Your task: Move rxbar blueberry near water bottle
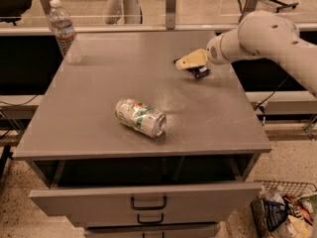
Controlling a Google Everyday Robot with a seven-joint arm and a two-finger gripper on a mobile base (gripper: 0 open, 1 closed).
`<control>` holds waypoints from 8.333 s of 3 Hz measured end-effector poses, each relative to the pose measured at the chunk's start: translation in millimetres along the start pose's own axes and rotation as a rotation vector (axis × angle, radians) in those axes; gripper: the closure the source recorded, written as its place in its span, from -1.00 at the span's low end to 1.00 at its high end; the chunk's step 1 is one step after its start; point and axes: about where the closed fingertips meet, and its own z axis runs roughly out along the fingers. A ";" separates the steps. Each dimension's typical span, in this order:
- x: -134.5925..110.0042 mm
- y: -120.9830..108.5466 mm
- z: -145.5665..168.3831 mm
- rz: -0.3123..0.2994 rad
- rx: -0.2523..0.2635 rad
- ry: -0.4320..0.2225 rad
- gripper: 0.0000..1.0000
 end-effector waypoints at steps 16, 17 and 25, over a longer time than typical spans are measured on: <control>-135.6 275.7 88.7 -0.573 -0.382 -0.191 1.00; -122.5 289.8 109.3 -0.571 -0.417 -0.155 1.00; -132.6 217.0 101.6 -0.377 -0.457 -0.234 -1.00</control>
Offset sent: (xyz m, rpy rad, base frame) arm 0.0106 0.0132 -0.0375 0.0542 0.0085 0.0369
